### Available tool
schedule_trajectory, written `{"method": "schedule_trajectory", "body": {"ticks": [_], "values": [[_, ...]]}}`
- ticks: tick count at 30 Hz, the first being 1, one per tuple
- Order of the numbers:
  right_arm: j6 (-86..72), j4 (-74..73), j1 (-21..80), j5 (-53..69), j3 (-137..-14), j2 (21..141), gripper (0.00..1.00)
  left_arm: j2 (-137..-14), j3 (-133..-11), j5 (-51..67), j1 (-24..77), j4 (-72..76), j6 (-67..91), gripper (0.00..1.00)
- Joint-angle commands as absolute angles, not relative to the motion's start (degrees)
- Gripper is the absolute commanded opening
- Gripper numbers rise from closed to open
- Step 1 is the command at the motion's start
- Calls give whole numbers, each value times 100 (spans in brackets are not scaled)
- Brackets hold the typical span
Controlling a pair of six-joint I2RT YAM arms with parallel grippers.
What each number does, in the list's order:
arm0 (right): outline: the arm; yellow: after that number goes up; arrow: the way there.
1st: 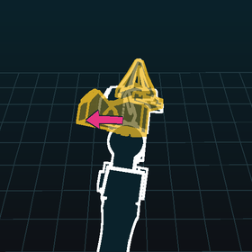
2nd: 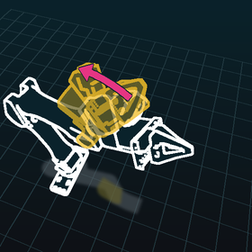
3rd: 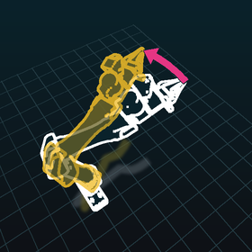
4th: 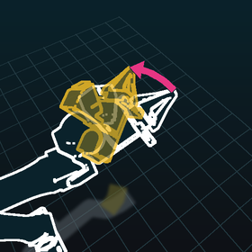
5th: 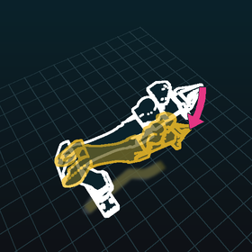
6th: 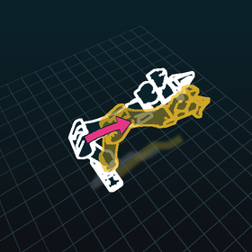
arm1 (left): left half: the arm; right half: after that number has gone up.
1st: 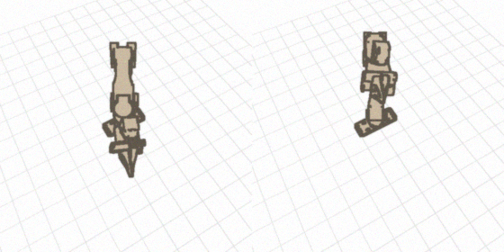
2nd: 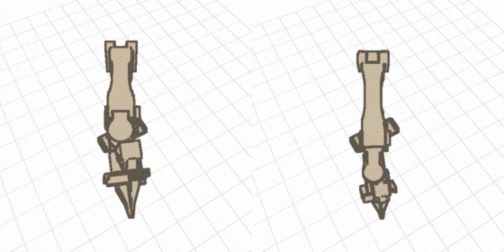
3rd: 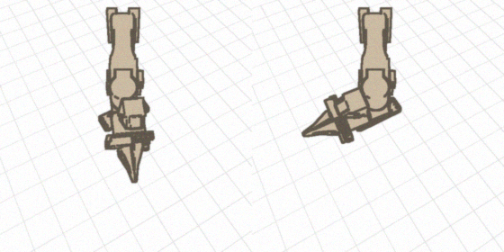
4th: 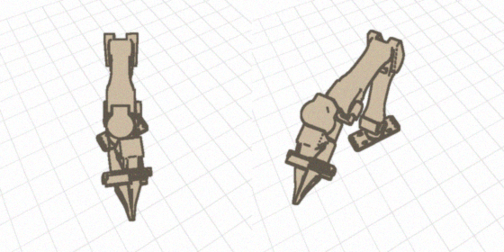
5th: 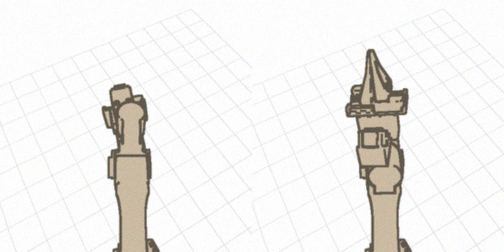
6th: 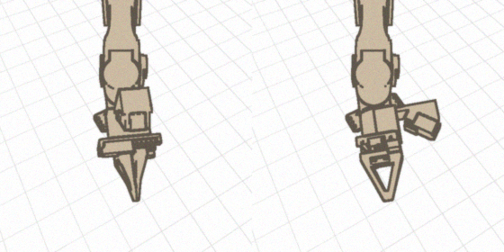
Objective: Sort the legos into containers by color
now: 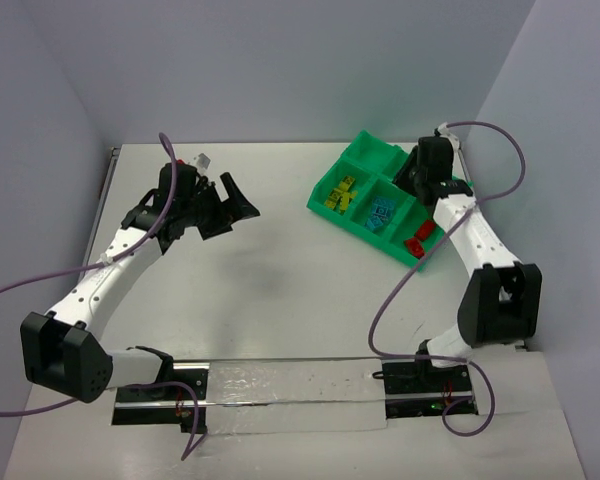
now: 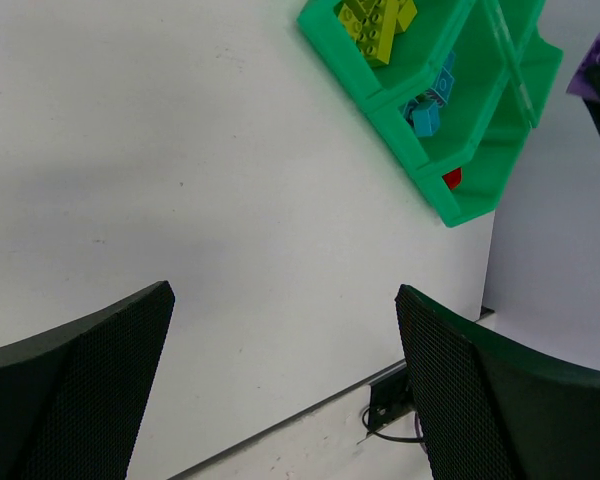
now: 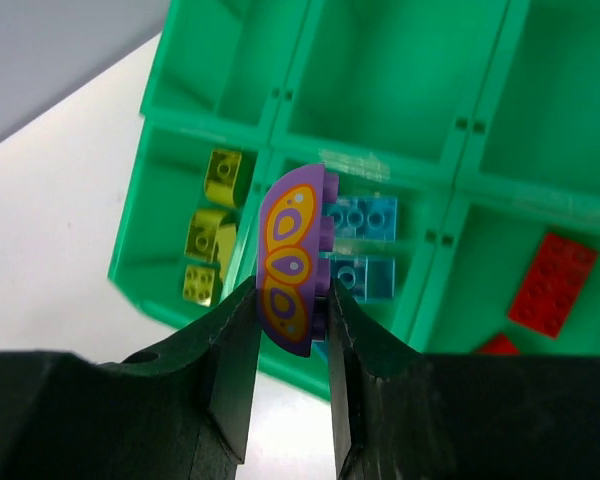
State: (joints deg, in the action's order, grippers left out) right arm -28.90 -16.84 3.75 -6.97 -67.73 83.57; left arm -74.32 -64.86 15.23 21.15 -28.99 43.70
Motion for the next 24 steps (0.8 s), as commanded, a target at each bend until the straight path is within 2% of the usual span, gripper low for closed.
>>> {"method": "schedule_trajectory", "body": {"ticks": [1, 10, 18, 24], "values": [[-2886, -1699, 197, -888, -7696, 9254, 0, -7282, -6495, 1399, 2083, -2883, 4304, 99], [-2951, -1917, -124, -846, -8939, 10518, 7, -7139, -6377, 1181, 2083, -2834, 4200, 99], [-2785, -2286, -242, -1051, -9940, 11406, 14, -7176, -6161, 1402, 2083, -2567, 4316, 99], [-2716, -2548, -264, -1037, -10523, 11847, 18, -6997, -6051, 1118, 2083, -2504, 4272, 99]]}}
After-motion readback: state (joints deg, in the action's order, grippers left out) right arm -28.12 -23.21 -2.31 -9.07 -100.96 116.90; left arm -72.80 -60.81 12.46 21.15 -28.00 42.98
